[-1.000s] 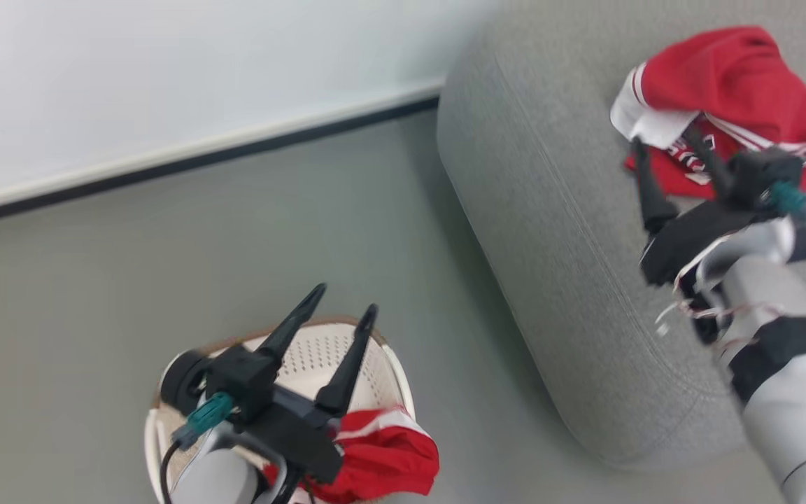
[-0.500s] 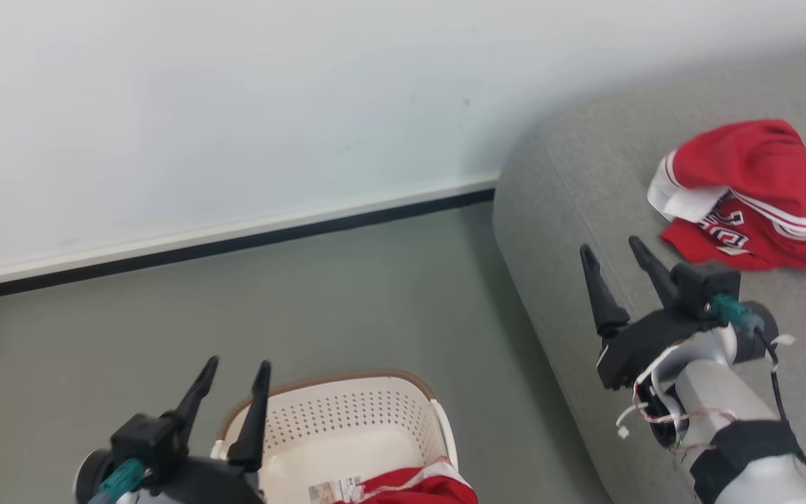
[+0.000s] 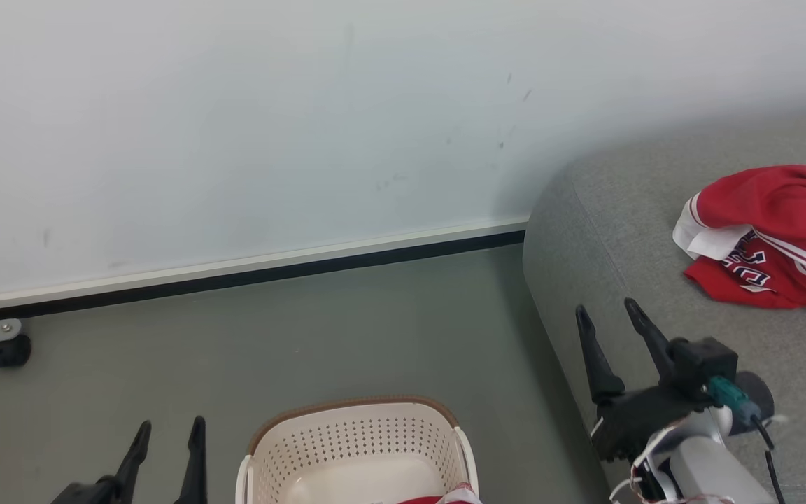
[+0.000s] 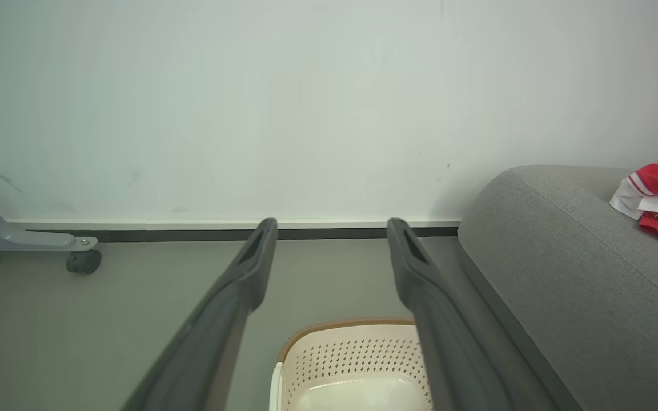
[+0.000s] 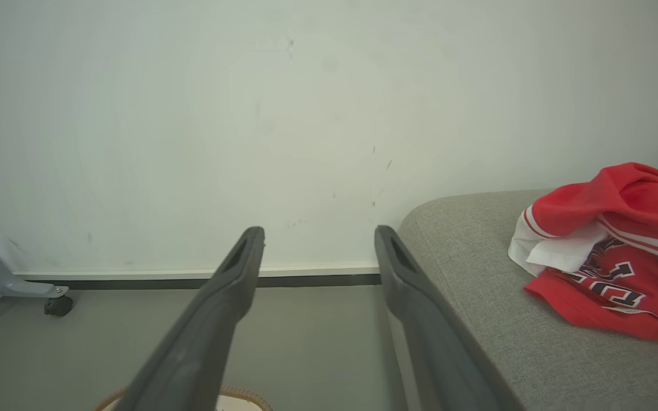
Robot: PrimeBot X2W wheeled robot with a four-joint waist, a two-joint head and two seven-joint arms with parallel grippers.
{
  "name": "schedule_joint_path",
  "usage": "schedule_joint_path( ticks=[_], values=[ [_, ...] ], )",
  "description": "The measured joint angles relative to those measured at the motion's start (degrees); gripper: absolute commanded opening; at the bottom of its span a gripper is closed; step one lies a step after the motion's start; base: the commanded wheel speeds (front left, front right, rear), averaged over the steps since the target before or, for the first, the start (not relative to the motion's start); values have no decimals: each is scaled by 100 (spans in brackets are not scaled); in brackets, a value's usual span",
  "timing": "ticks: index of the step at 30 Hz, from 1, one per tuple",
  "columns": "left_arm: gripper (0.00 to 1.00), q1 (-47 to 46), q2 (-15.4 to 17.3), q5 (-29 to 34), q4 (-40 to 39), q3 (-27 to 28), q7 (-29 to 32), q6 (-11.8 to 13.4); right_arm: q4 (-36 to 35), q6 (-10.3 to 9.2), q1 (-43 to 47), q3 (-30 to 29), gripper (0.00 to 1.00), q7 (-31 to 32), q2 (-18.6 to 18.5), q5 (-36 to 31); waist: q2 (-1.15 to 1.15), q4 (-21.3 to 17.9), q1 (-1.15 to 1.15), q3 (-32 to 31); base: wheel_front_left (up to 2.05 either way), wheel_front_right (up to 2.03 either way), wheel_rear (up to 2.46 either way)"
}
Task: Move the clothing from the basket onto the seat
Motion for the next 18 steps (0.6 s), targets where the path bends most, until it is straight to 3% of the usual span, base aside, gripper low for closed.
schedule_joint_path(
  ticks=[18],
  values=[
    [100, 688, -210, 224, -770, 572, -16, 186, -1307, -343, 1452, -94, 100, 0, 93, 2, 1, 19, 1, -130, 0, 0, 0]
  ],
)
